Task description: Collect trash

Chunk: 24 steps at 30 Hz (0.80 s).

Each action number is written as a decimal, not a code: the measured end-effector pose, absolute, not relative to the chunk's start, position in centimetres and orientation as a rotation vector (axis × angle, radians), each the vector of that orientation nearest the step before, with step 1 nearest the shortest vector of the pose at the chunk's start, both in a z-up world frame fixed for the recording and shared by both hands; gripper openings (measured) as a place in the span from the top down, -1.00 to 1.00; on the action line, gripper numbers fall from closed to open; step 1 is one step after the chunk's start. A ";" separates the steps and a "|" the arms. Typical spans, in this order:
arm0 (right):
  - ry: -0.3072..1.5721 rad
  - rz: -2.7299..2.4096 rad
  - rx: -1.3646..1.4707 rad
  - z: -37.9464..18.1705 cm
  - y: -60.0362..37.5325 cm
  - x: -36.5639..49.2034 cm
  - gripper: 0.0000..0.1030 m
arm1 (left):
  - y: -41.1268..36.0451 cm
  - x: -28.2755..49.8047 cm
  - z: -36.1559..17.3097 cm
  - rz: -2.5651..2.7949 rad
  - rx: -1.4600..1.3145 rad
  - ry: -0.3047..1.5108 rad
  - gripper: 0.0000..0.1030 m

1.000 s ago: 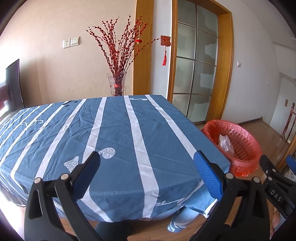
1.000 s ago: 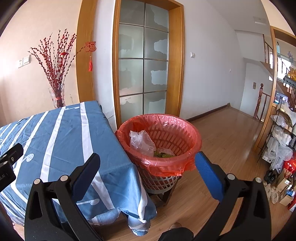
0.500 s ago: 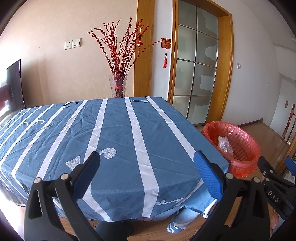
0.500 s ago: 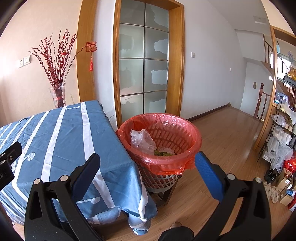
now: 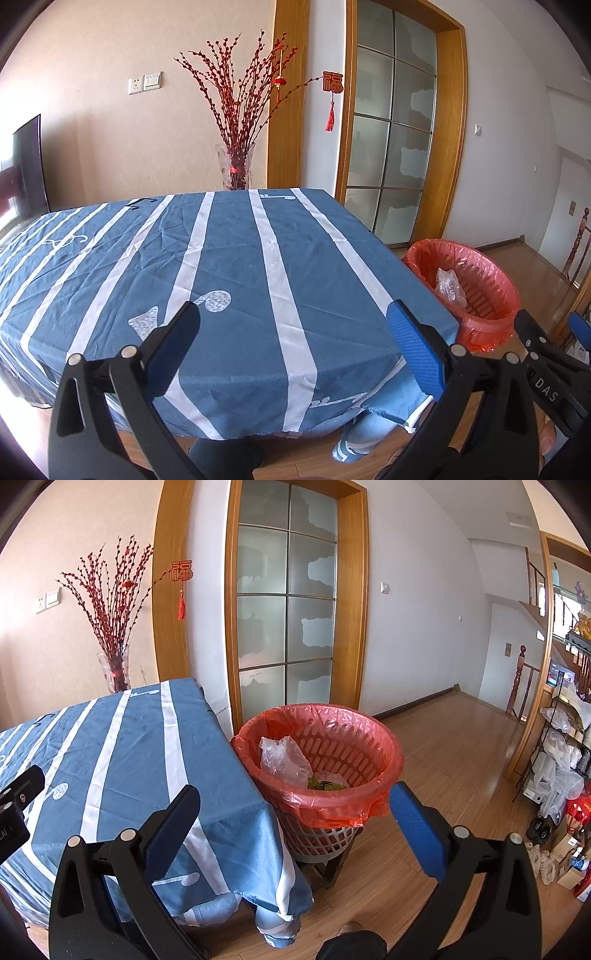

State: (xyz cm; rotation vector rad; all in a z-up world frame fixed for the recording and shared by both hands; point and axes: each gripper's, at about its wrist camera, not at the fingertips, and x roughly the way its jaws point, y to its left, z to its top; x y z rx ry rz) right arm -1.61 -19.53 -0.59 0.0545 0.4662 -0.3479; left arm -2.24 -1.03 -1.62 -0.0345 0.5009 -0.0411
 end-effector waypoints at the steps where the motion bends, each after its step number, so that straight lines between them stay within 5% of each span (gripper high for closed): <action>1: 0.468 -0.348 0.055 -0.7 -19.5 -1.6 -0.97 | -1.0 -2.2 -1.6 -0.041 -0.034 0.501 -0.92; 24: 0.480 -0.352 0.066 -1.0 -19.8 -1.4 -0.97 | -1.3 -2.1 -2.3 -0.046 -0.027 0.514 -0.92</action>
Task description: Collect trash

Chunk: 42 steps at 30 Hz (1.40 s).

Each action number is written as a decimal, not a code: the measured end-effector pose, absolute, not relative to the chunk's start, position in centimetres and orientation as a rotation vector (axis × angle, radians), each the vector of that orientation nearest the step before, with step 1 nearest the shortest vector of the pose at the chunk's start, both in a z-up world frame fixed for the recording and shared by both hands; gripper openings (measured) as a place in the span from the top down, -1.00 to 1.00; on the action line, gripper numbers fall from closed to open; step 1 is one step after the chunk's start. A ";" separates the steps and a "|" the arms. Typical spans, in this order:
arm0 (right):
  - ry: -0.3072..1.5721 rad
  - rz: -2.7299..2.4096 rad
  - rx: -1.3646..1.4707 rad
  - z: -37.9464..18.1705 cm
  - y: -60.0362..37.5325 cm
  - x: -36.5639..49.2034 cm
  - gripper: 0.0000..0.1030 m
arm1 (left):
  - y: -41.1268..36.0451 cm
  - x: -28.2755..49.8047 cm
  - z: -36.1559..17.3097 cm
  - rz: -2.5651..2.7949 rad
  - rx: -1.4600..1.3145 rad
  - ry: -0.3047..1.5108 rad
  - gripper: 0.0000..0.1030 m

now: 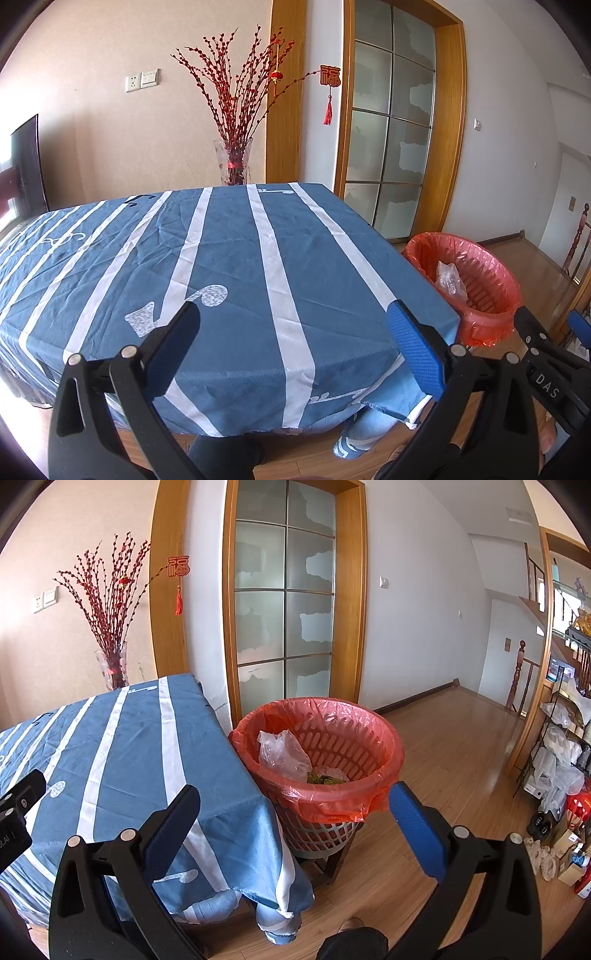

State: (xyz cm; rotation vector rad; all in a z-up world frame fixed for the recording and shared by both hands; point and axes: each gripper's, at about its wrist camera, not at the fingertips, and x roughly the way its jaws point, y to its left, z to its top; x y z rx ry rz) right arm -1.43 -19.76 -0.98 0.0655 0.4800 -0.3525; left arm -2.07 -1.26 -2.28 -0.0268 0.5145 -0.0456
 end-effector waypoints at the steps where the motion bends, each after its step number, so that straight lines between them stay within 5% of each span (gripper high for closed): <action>1: 0.480 -0.352 0.065 -1.0 -19.8 -1.4 -0.97 | -1.3 -2.1 -2.3 -0.046 -0.027 0.514 -0.92; 42: 0.491 -0.358 0.074 -1.3 -20.0 -1.2 -0.97 | -1.5 -1.9 -2.6 -0.046 -0.020 0.519 -0.92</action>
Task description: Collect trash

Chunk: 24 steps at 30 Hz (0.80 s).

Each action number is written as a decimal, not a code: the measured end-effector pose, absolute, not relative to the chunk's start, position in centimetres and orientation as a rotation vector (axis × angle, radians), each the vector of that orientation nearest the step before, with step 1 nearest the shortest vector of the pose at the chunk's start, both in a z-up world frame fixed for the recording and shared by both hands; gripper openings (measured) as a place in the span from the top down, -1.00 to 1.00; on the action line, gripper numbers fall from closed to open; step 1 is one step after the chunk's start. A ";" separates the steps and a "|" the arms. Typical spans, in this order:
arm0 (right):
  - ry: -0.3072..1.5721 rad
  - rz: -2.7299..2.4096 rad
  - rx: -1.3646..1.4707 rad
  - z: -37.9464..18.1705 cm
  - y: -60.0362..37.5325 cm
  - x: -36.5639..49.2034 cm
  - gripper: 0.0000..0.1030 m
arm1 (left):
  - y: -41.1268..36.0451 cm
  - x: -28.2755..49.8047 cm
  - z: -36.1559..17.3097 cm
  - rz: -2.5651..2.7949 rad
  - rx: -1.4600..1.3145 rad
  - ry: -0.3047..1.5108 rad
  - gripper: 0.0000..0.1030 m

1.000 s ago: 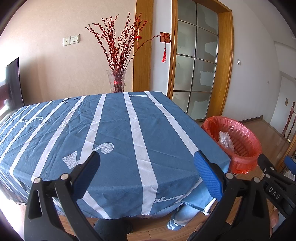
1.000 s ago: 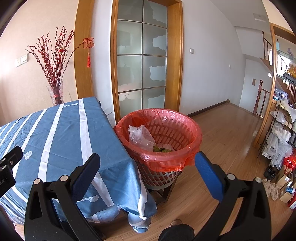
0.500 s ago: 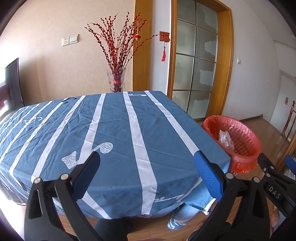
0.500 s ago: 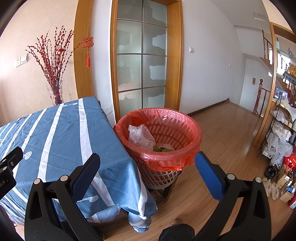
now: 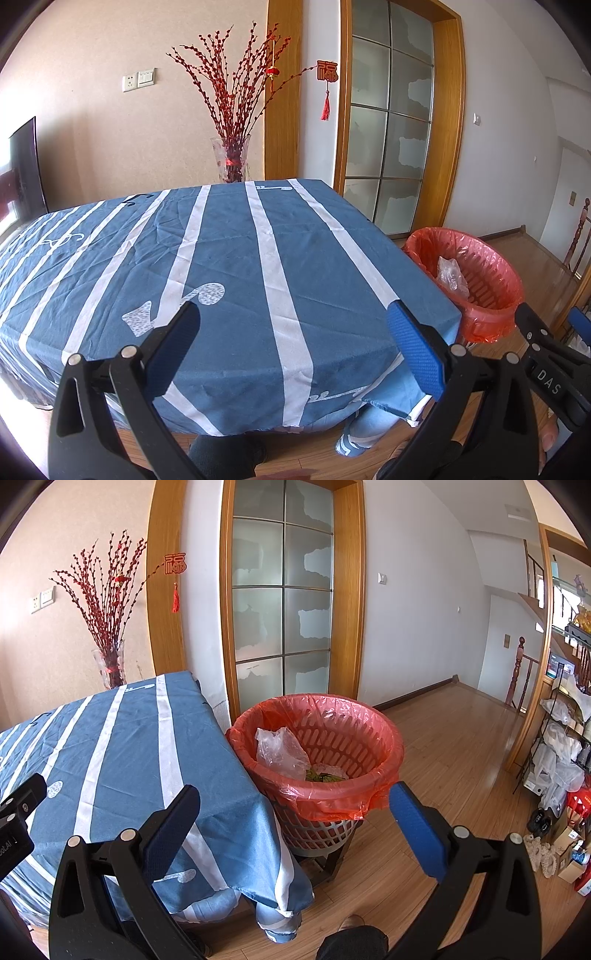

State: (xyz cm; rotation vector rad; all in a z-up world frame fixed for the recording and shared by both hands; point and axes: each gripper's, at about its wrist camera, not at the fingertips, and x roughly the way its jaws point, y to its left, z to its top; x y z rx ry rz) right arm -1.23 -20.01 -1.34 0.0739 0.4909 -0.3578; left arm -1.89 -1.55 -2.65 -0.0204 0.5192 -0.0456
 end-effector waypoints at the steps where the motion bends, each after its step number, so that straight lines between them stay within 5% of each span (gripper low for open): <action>1: 0.491 -0.358 0.074 -1.4 -20.0 -1.3 -0.97 | -1.5 -1.9 -2.7 -0.046 -0.020 0.519 -0.92; 24: 0.496 -0.358 0.077 -1.7 -20.0 -1.1 -0.97 | -1.3 -1.6 -2.9 -0.045 -0.016 0.527 -0.92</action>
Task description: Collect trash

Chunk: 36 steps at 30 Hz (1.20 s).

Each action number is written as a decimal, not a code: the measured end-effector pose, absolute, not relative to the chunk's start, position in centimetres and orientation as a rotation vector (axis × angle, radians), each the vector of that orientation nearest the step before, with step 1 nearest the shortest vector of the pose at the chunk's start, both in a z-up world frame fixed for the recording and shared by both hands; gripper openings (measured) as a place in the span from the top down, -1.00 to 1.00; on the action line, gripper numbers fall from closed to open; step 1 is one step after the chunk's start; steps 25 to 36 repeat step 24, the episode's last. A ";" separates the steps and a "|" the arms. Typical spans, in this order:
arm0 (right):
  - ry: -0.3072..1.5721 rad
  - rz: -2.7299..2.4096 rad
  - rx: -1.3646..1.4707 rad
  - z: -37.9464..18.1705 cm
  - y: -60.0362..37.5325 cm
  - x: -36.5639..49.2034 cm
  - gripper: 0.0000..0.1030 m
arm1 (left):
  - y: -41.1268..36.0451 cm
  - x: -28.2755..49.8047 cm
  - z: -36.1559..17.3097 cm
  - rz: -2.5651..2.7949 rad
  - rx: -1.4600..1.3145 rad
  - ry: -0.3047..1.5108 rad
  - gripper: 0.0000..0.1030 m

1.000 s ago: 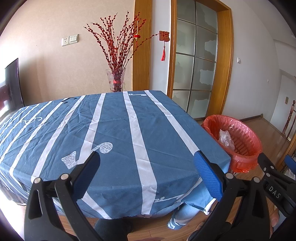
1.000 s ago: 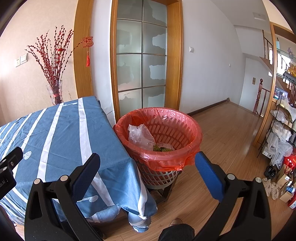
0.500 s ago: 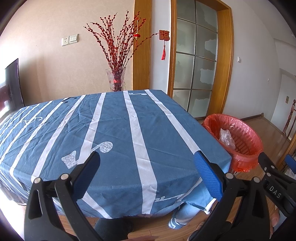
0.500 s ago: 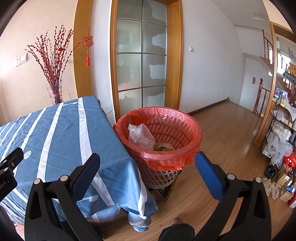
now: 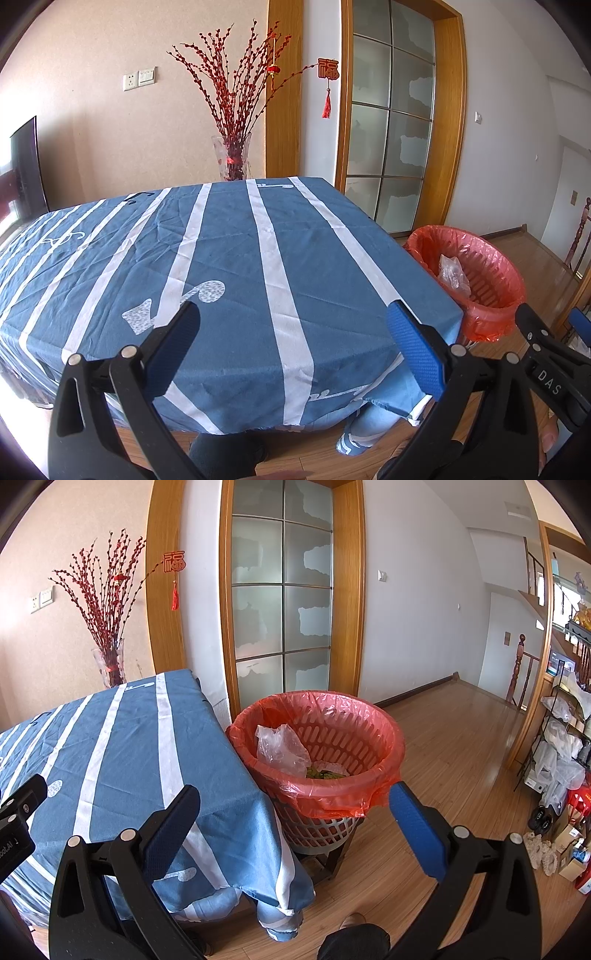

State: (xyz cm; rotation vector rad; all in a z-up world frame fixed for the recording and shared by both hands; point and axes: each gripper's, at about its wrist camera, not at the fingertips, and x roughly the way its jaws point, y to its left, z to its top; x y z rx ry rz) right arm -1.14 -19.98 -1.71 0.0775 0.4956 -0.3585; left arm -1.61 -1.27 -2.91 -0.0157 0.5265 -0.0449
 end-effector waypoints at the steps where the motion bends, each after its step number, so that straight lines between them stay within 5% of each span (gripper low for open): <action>1: 0.496 -0.358 0.078 -1.7 -20.0 -1.1 -0.97 | -1.3 -1.6 -2.9 -0.046 -0.015 0.526 -0.92; 36: 0.503 -0.351 0.080 -2.2 -19.7 -1.3 -0.97 | -1.0 -1.7 -3.0 -0.038 -0.012 0.529 -0.92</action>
